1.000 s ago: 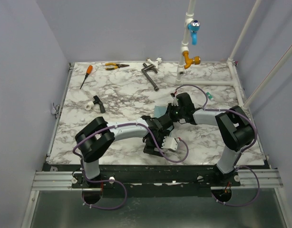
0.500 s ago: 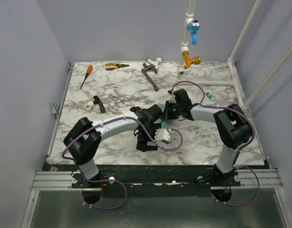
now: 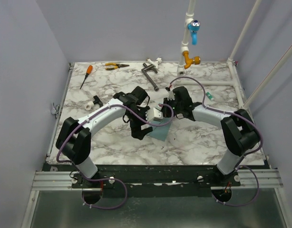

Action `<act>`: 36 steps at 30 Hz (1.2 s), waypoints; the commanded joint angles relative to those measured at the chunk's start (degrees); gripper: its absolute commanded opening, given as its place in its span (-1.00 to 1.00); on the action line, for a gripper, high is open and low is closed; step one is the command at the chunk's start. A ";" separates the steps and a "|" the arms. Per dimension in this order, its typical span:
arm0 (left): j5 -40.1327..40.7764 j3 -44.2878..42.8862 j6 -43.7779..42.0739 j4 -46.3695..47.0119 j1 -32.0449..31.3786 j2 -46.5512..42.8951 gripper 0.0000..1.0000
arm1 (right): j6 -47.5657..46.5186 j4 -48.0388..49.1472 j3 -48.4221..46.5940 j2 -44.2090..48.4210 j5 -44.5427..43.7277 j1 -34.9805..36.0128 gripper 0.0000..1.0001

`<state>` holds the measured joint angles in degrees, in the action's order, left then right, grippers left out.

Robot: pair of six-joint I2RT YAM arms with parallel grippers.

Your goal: Place the letter into the envelope and seal it

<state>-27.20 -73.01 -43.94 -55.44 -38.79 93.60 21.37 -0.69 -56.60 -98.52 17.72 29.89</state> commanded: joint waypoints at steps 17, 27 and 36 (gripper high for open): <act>-5.67 1.10 2.81 1.03 6.36 -5.37 0.89 | 1.79 -1.60 0.67 -4.45 -0.72 0.70 -0.99; -6.29 0.51 3.34 1.47 6.63 -5.57 0.89 | 0.65 -6.34 -3.62 -1.26 -3.84 0.61 -0.99; -6.95 0.87 3.82 1.63 6.62 -5.33 0.89 | 0.61 -4.94 1.34 -5.68 -5.29 0.69 -0.99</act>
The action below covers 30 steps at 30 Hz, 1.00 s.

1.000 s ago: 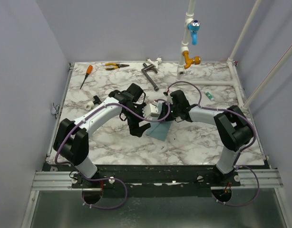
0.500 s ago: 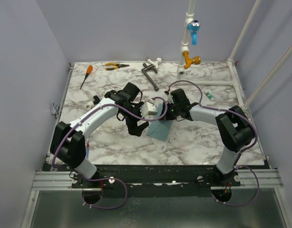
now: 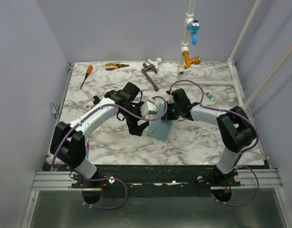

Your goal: Place the letter into the envelope and seal it

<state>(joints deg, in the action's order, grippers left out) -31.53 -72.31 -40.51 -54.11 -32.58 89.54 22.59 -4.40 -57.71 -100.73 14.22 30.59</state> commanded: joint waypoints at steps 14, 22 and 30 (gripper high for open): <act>-2.31 0.10 0.35 0.55 0.59 -1.96 0.89 | -3.92 -6.48 -4.19 0.32 -2.82 0.05 -0.99; -2.30 -0.70 0.74 0.82 1.19 -3.07 0.89 | -5.45 -9.82 -8.18 3.47 -5.48 -0.04 -0.99; -2.10 0.04 2.23 1.76 3.55 -4.93 0.90 | -8.37 -13.85 -7.97 7.61 -14.55 -1.85 -0.99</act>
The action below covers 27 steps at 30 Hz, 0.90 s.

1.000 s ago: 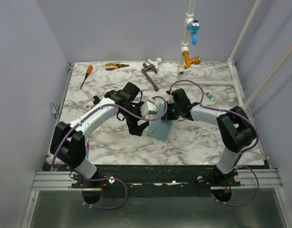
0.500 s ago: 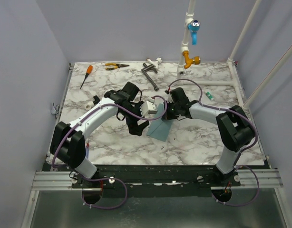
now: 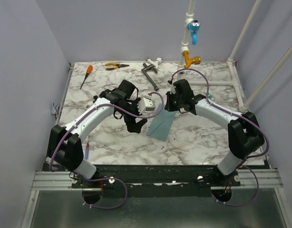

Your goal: Place the letter into the envelope and seal it

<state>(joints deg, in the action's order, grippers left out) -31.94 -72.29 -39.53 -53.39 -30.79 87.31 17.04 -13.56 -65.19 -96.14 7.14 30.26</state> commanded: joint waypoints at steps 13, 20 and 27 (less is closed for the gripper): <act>-2.74 7.33 4.71 6.84 11.45 -11.97 0.96 | -9.92 -5.57 0.37 2.04 -23.65 -19.45 0.67; -1.10 11.29 5.95 10.68 15.37 -16.34 0.97 | -18.84 -2.80 -9.31 -9.23 -20.08 -28.51 0.72; 0.25 12.85 6.14 11.71 16.06 -17.74 0.98 | -26.16 -11.83 -24.67 -24.07 -20.93 -32.10 0.68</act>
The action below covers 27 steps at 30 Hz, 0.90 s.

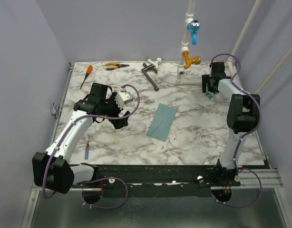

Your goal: Place the letter into the envelope and seal it

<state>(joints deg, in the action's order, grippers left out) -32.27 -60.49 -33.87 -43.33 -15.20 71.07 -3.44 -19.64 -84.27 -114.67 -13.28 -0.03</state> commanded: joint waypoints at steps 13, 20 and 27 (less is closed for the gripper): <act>0.62 1.60 0.80 1.78 0.52 -2.93 0.97 | -5.46 -13.74 -8.26 -12.23 12.93 -3.60 -0.54; 1.26 1.69 0.57 1.76 0.61 -4.33 0.97 | 1.82 -16.81 -5.73 -5.61 10.49 -3.62 -0.99; -0.63 0.53 1.18 0.62 1.13 -8.45 0.97 | 11.84 -10.32 5.12 19.08 13.94 -0.15 -0.99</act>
<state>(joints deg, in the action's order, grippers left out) -31.48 -59.29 -33.28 -42.09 -14.94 66.24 1.43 -32.45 -83.18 -111.77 -0.43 -3.18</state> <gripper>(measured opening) 0.986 0.084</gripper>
